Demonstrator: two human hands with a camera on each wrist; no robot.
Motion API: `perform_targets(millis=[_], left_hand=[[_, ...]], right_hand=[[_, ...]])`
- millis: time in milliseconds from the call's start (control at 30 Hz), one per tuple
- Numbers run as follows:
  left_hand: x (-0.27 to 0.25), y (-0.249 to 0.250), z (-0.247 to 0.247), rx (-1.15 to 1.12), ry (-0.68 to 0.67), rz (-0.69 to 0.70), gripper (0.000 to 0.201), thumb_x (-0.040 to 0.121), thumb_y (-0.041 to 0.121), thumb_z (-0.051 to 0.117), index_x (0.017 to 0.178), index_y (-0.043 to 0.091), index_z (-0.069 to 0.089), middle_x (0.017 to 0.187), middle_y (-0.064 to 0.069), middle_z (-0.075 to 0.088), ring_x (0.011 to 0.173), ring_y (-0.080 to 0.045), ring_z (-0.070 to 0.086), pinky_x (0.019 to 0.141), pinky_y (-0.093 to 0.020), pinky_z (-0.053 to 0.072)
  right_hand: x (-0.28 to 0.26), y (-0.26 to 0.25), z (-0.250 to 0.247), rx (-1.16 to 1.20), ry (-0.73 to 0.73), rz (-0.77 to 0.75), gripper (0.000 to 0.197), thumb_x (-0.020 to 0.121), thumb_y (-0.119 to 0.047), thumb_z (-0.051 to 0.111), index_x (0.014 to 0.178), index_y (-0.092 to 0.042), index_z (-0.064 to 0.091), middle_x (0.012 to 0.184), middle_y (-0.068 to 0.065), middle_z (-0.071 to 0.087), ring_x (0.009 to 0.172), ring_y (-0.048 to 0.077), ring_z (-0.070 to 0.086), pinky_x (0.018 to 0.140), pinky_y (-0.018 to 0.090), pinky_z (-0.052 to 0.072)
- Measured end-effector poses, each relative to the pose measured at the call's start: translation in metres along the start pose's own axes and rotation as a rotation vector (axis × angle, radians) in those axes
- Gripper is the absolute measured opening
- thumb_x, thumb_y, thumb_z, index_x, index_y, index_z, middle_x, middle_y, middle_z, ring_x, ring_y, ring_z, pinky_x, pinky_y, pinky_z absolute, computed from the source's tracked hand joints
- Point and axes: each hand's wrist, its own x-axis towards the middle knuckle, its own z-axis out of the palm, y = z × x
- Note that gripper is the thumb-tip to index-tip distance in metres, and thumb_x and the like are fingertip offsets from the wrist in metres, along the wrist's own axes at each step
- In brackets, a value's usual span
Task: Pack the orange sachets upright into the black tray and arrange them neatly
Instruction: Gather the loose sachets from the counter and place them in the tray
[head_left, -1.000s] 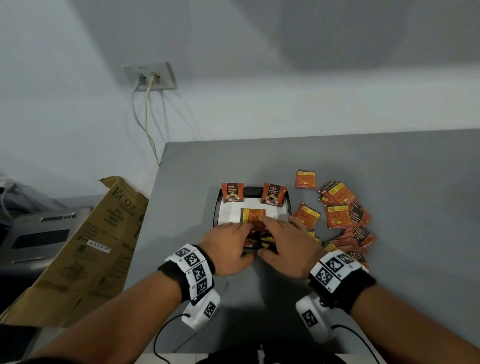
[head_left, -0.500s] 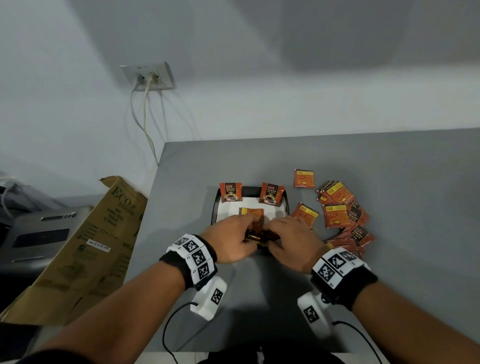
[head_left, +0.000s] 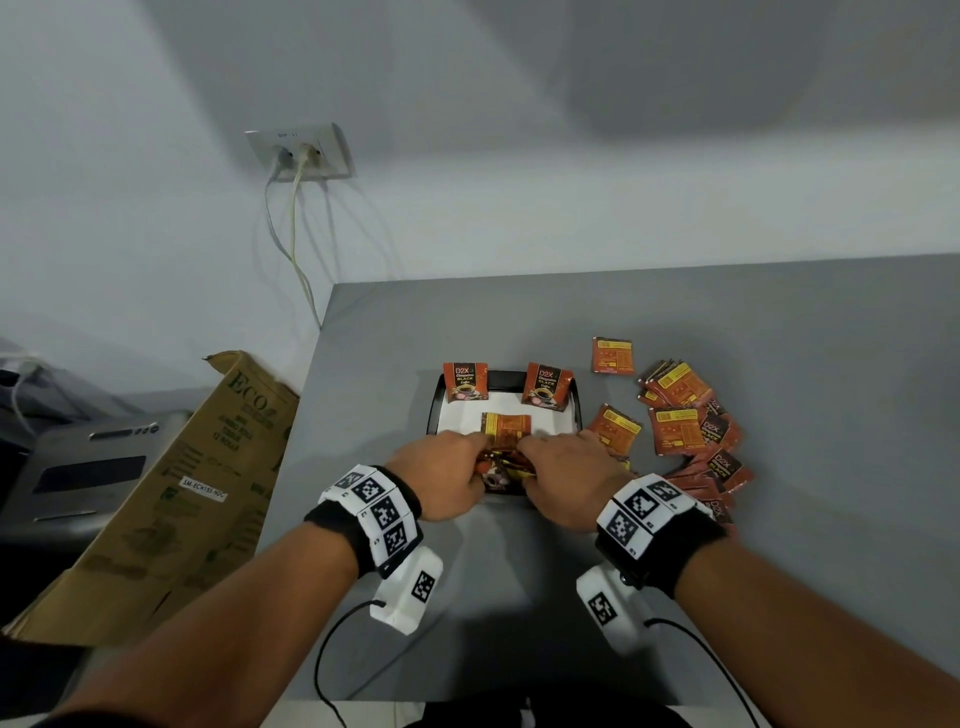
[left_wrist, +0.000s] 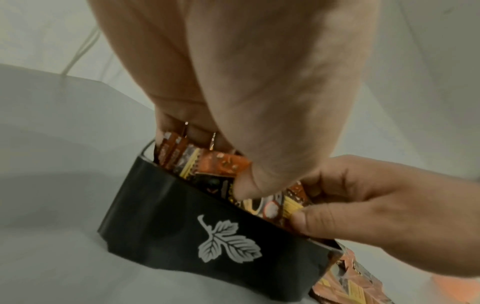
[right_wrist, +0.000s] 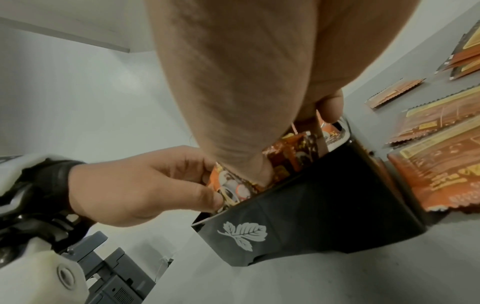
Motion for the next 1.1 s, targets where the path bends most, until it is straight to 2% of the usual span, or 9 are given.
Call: perform_targets(millis=[100,300,433,500,633,767,867,967,1100], left_hand=[[0.000,0.001,0.000,0.046,0.035,0.026,0.028,0.092,0.026,0.049,0.119,0.017,0.054,0.102,-0.008,0.068,0.085,-0.027,0.065,0.069,-0.036,0.053],[0.001,0.004,-0.009,0.147,0.151,0.077,0.026,0.097,0.024,0.047,0.121,0.014,0.051,0.101,-0.007,0.066,0.085,-0.029,0.063,0.062,-0.033,0.037],[-0.004,0.002,0.000,0.066,0.094,0.105,0.035,0.089,0.024,0.052,0.124,0.021,0.052,0.099,-0.003,0.067,0.081,-0.022,0.063,0.063,-0.031,0.048],[-0.006,-0.002,0.003,-0.016,0.065,0.107,0.040,0.082,0.033,0.056,0.121,0.024,0.054,0.100,0.000,0.067,0.082,-0.019,0.063,0.068,-0.034,0.056],[-0.009,-0.005,0.003,-0.091,0.010,0.126,0.052,0.074,0.051,0.057,0.120,0.027,0.055,0.099,0.006,0.065,0.084,-0.014,0.063,0.073,-0.035,0.058],[-0.010,-0.008,0.003,-0.062,0.015,0.108,0.043,0.079,0.042,0.056,0.119,0.023,0.056,0.100,0.003,0.066,0.084,-0.016,0.063,0.073,-0.036,0.058],[-0.006,-0.008,0.002,-0.009,0.028,0.068,0.027,0.088,0.029,0.052,0.111,0.018,0.059,0.097,-0.003,0.067,0.081,-0.020,0.063,0.070,-0.038,0.057],[-0.003,-0.005,0.001,0.045,0.050,0.062,0.019,0.092,0.023,0.050,0.107,0.015,0.058,0.097,-0.007,0.067,0.081,-0.025,0.063,0.064,-0.033,0.050],[-0.001,-0.002,-0.005,0.118,0.135,0.072,0.025,0.095,0.022,0.048,0.117,0.015,0.058,0.099,-0.008,0.068,0.084,-0.029,0.064,0.064,-0.035,0.048]], right_hand=[[0.002,-0.001,0.000,-0.005,0.037,0.000,0.023,0.099,-0.028,0.045,0.120,-0.020,0.052,0.113,0.005,0.062,0.098,0.024,0.060,0.096,0.040,0.041],[0.001,0.003,-0.013,0.001,0.161,0.000,0.026,0.099,-0.029,0.047,0.122,-0.024,0.056,0.116,0.000,0.066,0.104,0.023,0.060,0.095,0.039,0.039],[-0.006,-0.001,-0.006,-0.017,0.069,0.000,0.028,0.095,-0.040,0.049,0.119,-0.026,0.055,0.111,-0.001,0.061,0.100,0.021,0.060,0.098,0.041,0.041],[-0.010,0.000,-0.003,-0.030,0.038,0.005,0.037,0.092,-0.053,0.048,0.117,-0.028,0.055,0.110,-0.003,0.060,0.100,0.020,0.059,0.099,0.042,0.040],[-0.019,0.003,0.000,-0.048,0.045,0.001,0.057,0.089,-0.068,0.041,0.127,-0.028,0.054,0.120,-0.005,0.063,0.110,0.020,0.057,0.103,0.043,0.037],[-0.022,0.005,0.000,-0.036,0.034,0.018,0.061,0.094,-0.055,0.042,0.146,-0.023,0.037,0.138,-0.001,0.056,0.123,0.023,0.050,0.111,0.045,0.031],[-0.017,0.005,0.003,-0.035,0.022,0.020,0.047,0.096,-0.043,0.044,0.139,-0.024,0.042,0.131,0.001,0.060,0.118,0.023,0.053,0.107,0.044,0.033],[-0.012,0.002,0.001,-0.024,0.034,0.022,0.031,0.098,-0.033,0.045,0.126,-0.022,0.052,0.121,0.002,0.062,0.109,0.023,0.056,0.099,0.041,0.035],[-0.009,0.001,-0.005,-0.030,0.117,0.011,0.029,0.098,-0.023,0.047,0.125,-0.020,0.056,0.119,0.002,0.063,0.106,0.024,0.057,0.096,0.039,0.037]])
